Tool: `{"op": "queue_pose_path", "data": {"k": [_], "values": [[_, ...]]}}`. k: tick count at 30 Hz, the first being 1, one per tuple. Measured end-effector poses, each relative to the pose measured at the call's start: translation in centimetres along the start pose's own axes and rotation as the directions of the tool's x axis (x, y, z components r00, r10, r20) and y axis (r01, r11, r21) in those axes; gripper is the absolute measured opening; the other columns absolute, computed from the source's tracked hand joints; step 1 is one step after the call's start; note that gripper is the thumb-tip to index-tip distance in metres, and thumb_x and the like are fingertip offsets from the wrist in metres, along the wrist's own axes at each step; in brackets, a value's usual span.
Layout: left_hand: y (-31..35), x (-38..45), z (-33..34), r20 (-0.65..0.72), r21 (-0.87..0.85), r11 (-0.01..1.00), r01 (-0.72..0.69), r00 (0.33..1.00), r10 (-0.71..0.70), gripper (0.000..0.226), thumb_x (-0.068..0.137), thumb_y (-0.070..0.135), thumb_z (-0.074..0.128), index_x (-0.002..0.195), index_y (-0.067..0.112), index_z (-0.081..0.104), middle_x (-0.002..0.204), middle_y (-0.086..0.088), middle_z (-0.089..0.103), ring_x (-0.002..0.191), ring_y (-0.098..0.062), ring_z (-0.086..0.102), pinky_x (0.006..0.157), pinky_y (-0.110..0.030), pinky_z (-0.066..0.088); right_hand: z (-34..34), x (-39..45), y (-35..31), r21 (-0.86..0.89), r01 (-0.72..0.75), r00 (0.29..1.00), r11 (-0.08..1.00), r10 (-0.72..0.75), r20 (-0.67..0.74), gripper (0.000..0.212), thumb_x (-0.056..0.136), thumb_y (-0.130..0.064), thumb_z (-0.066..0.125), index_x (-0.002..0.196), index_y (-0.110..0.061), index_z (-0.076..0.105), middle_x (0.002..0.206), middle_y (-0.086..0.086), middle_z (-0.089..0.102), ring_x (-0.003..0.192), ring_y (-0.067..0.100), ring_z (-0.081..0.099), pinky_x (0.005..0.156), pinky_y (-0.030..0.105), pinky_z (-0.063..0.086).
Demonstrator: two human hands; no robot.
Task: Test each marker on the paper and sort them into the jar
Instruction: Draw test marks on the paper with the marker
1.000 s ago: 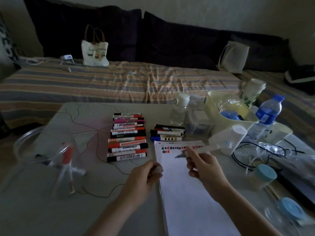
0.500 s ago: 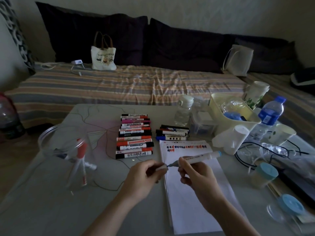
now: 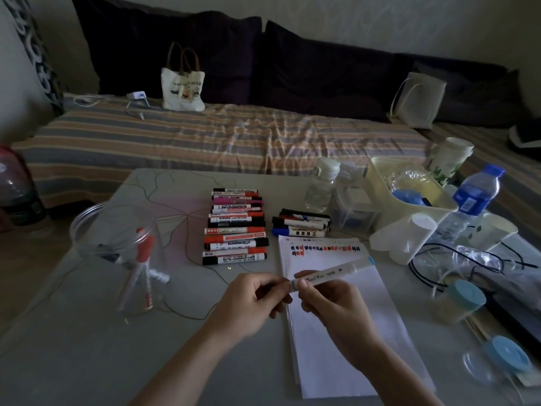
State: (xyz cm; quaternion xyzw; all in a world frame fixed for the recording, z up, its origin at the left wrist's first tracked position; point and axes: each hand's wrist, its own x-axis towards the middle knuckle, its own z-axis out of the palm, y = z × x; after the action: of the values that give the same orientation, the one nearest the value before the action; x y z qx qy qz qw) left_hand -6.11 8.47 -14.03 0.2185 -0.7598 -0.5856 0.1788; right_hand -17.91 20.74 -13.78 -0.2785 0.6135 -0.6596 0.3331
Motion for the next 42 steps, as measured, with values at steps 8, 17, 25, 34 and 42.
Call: {"op": "queue_pose_path", "data": {"k": [8,17,25,34,42], "values": [[0.2,-0.6,0.8,0.028,-0.120,0.992,0.028,0.999,-0.025,0.021,0.094,0.029,0.057,0.086,0.018,0.073,0.068,0.009,0.067,0.061,-0.003,0.058,0.062,-0.016,0.046,0.3,-0.4,-0.6,-0.137,0.082,0.997,0.987,-0.083,0.000,0.021,0.076,-0.026,0.069,0.086,-0.008,0.075,0.081,0.011,0.073,0.063,0.013,0.061,0.062,0.025,0.055],[-0.3,1.6,0.0,0.125,-0.022,0.972,0.235,0.965,-0.231,0.018,0.098,0.032,0.051,0.100,0.031,0.069,0.103,0.006,0.072,0.100,-0.011,0.065,0.095,-0.032,0.052,-1.1,1.1,0.7,-0.177,-0.097,0.995,0.979,0.090,-0.047,0.023,0.099,-0.022,0.049,0.098,-0.003,0.063,0.088,0.013,0.068,0.082,0.018,0.069,0.079,0.030,0.057],[-0.1,2.7,0.2,-0.171,-0.124,0.989,0.084,0.980,-0.105,0.036,0.095,0.036,0.054,0.130,0.030,0.052,0.112,0.005,0.067,0.096,-0.006,0.067,0.093,-0.033,0.054,-2.2,0.6,1.3,-0.614,0.001,0.969,0.790,0.152,0.197,0.021,0.100,-0.028,0.049,0.109,-0.016,0.064,0.065,-0.006,0.042,0.059,0.012,0.039,0.055,0.031,0.035],[0.6,2.0,1.8,-0.065,-0.280,0.950,0.139,0.984,-0.163,0.013,0.093,0.015,0.061,0.105,0.012,0.062,0.096,0.006,0.076,0.095,0.000,0.068,0.085,-0.017,0.046,-2.7,0.5,0.1,-0.714,0.021,0.960,0.700,0.185,0.210,0.017,0.100,-0.026,0.049,0.108,-0.020,0.062,0.086,-0.005,0.070,0.069,0.007,0.065,0.068,0.022,0.056],[1.0,1.7,3.8,0.027,-0.587,0.775,0.235,0.962,-0.272,0.027,0.101,0.021,0.043,0.112,0.008,0.064,0.105,-0.001,0.074,0.101,-0.012,0.069,0.095,-0.029,0.047,-1.5,0.5,0.6,-0.579,-0.049,0.982,0.814,0.145,0.122,0.026,0.099,-0.034,0.045,0.095,-0.016,0.064,0.064,-0.003,0.052,0.051,0.003,0.045,0.051,0.020,0.041]]}}
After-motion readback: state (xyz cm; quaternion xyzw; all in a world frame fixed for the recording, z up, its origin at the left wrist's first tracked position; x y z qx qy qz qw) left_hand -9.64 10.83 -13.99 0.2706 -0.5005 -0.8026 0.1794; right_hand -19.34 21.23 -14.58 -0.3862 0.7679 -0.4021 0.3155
